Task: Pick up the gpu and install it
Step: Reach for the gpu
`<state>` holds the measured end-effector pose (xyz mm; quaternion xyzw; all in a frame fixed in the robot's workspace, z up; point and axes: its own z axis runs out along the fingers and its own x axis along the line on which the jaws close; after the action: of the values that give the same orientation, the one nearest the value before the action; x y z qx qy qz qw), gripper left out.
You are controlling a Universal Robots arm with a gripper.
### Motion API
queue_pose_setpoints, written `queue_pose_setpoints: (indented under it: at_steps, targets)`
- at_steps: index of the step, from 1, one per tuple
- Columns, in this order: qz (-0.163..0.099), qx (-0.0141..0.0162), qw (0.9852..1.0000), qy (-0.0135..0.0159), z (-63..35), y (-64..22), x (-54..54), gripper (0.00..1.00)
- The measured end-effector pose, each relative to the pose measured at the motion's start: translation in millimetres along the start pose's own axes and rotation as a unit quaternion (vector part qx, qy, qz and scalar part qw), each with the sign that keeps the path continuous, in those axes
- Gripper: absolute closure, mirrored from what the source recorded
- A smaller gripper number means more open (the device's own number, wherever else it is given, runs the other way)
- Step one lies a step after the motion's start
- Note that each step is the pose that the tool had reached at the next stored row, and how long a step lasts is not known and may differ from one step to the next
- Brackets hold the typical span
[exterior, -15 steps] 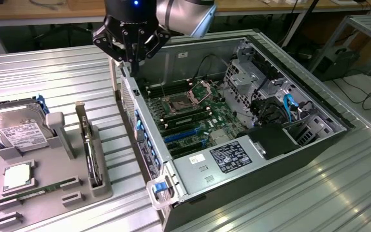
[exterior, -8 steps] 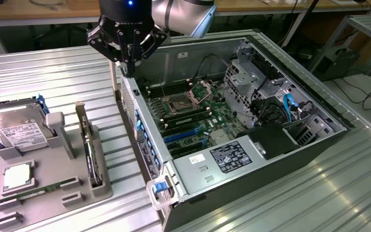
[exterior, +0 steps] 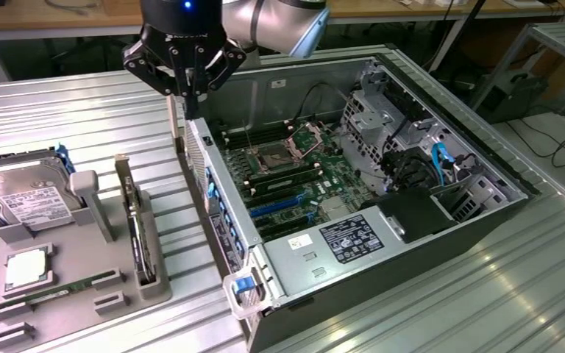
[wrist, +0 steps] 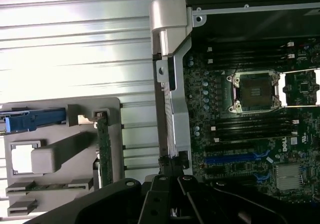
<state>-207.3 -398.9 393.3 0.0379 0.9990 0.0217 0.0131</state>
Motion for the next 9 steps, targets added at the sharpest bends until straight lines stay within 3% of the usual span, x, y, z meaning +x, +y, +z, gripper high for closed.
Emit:
queue_pose_setpoints:
  at_steps: [9]
  targets:
    - [0.0,0.0,1.0,0.0,-0.3,-0.9,11.5,0.89]
